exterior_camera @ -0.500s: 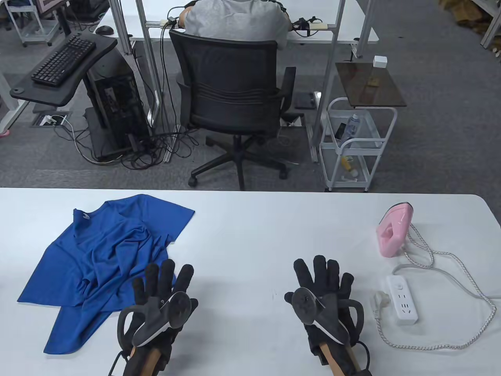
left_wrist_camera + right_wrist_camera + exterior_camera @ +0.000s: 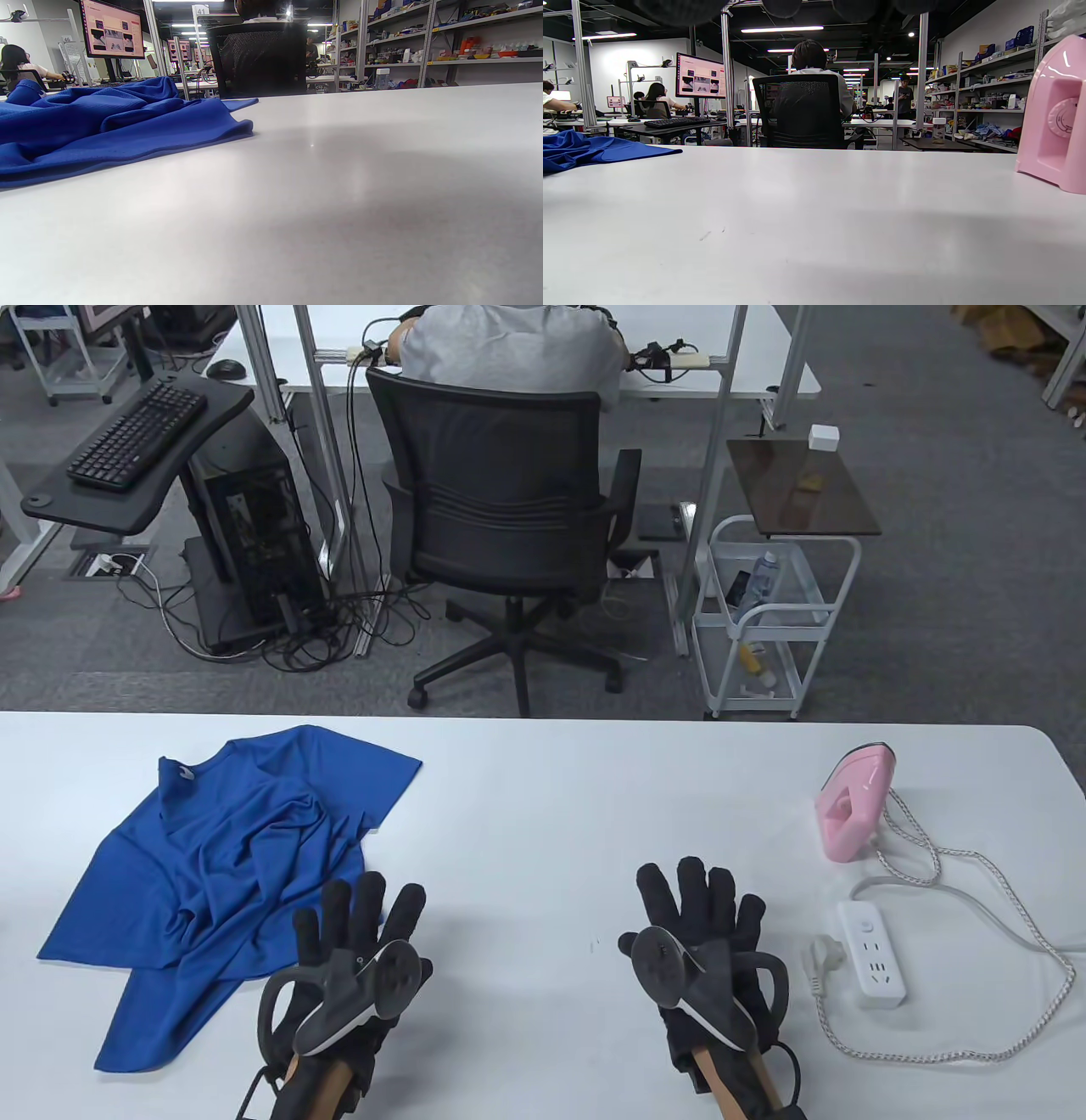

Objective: Iron t-shirt with electric iron on table

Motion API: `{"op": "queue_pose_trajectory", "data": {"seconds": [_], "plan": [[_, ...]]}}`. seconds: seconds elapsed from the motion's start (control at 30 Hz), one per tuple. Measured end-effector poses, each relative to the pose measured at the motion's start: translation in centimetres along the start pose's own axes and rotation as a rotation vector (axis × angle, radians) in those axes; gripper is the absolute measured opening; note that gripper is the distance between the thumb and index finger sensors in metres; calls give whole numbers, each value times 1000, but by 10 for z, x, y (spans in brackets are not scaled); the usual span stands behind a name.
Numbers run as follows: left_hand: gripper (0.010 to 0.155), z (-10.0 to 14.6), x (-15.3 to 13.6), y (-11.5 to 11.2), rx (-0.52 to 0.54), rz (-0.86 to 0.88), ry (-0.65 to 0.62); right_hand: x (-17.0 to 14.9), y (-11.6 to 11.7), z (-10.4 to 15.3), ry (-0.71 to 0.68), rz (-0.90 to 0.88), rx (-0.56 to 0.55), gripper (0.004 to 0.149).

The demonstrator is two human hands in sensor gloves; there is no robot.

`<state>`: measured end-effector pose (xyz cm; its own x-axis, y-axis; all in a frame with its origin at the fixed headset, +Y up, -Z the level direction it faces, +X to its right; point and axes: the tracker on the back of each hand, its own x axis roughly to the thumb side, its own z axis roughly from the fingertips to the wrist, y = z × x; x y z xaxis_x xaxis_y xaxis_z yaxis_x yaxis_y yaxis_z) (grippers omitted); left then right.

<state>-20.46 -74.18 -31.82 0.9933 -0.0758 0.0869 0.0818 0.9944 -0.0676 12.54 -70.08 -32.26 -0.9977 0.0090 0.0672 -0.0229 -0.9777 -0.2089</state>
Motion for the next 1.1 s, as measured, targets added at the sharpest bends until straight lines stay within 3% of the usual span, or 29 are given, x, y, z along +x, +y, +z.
{"op": "queue_pose_trajectory", "data": {"seconds": [0.2, 0.43, 0.53, 0.7, 1.0, 1.1], "plan": [[81, 0, 1, -1, -8, 7, -10, -7, -22, 0, 11, 8, -11, 68], [81, -2, 2, -5, -31, -8, -7, -58, -34, -15, 141, 134, 75, 65], [81, -3, 3, -7, -47, -12, -8, -81, -24, -18, 190, 187, 148, 65], [81, -3, 5, -10, -65, -17, -15, -112, 12, -13, 279, 214, 238, 63], [81, -3, 8, -13, -94, -45, -29, -121, 42, -15, 314, 284, 404, 65], [81, -3, 11, -14, -97, -58, -35, -122, 56, -15, 331, 319, 524, 66]]}}
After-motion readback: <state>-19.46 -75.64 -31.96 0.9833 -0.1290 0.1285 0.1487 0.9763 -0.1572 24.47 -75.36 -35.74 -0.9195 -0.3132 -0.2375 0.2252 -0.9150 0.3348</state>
